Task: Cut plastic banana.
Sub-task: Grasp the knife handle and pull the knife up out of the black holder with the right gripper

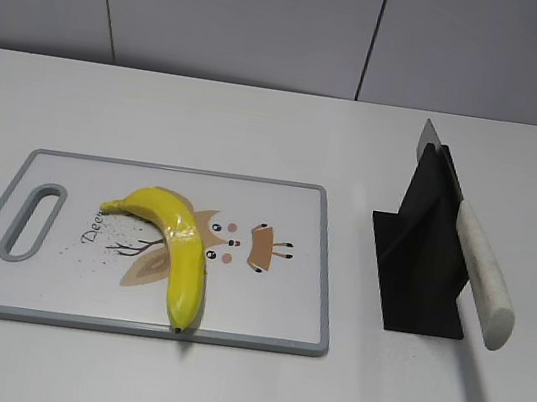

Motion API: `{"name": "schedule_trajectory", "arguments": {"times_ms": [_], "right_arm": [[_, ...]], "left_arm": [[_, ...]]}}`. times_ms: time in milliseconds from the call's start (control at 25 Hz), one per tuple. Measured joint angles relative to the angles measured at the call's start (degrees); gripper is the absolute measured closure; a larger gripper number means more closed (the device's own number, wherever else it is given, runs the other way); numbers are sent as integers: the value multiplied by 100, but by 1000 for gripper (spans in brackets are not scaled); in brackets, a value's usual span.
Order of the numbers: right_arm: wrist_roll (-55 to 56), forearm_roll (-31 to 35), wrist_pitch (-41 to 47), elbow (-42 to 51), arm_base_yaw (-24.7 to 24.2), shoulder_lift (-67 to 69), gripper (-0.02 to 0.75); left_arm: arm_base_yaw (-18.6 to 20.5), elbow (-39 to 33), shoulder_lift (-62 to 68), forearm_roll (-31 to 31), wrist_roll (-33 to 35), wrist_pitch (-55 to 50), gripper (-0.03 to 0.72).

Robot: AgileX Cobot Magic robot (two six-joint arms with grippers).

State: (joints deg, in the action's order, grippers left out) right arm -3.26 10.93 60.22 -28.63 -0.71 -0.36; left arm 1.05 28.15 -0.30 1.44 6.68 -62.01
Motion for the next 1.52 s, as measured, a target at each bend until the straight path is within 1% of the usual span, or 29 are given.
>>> {"name": "schedule_trajectory", "arguments": {"times_ms": [1120, 1400, 1520], "right_arm": [[0, 0, 0, 0, 0, 0, 160], [0, 0, -5, 0, 0, 0, 178], [137, 130, -79, -60, 0, 201, 214]], "left_arm": [[0, 0, 0, 0, 0, 0, 199], [0, 0, 0, 0, 0, 0, 199], [0, 0, 0, 0, 0, 0, 199]]}}
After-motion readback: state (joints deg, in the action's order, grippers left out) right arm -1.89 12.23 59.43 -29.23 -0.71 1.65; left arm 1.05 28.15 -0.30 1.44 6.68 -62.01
